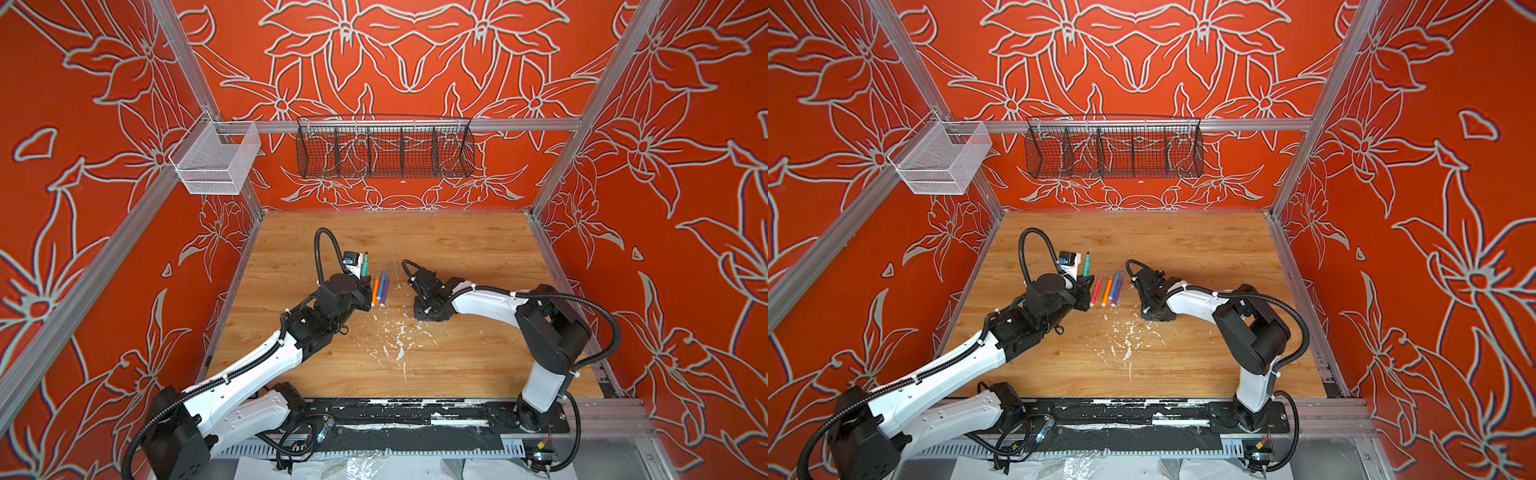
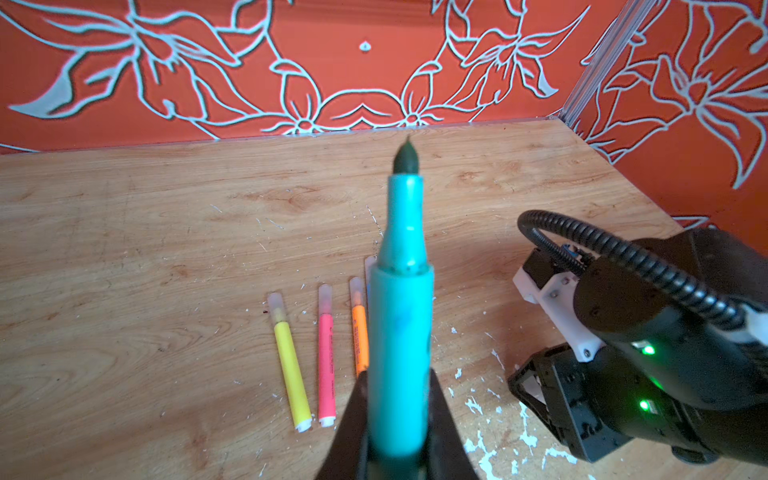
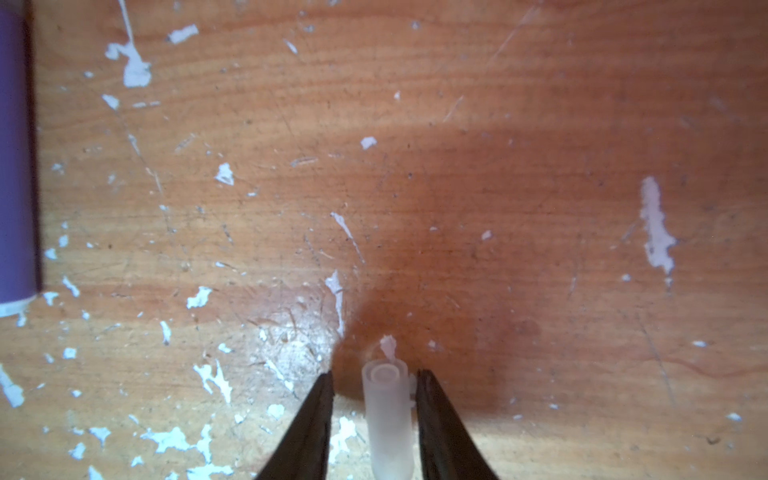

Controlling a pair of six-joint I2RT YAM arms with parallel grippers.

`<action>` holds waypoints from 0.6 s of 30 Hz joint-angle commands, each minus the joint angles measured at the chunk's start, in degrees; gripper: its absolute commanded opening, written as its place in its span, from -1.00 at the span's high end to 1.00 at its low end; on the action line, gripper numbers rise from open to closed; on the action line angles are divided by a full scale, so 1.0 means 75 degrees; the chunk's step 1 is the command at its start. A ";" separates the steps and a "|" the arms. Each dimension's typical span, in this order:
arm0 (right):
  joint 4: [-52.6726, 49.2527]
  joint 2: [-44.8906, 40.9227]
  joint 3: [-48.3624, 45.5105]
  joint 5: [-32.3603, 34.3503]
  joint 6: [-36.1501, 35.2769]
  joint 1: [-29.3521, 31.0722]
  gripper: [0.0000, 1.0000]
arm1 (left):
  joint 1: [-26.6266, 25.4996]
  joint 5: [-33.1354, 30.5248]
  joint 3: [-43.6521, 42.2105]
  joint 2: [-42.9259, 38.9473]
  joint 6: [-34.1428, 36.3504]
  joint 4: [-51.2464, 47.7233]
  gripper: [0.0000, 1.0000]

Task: Insert the pens into the pen caps
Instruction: 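Close the right gripper on the translucent cap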

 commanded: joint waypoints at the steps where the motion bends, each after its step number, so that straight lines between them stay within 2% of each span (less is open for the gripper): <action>1: -0.0188 0.0486 -0.0117 -0.0430 0.0061 0.0000 0.41 | 0.0026 -0.0071 0.0024 -0.0116 -0.0012 0.0084 1.00; 11: -0.0117 0.0510 -0.0126 -0.0493 0.0023 0.0002 0.58 | 0.0026 -0.0084 0.0023 -0.0116 -0.0010 0.0087 1.00; 18: -0.0287 0.0502 -0.0199 -0.0267 -0.0089 0.0013 0.58 | 0.0028 -0.0136 0.0030 -0.0116 0.0020 0.0056 1.00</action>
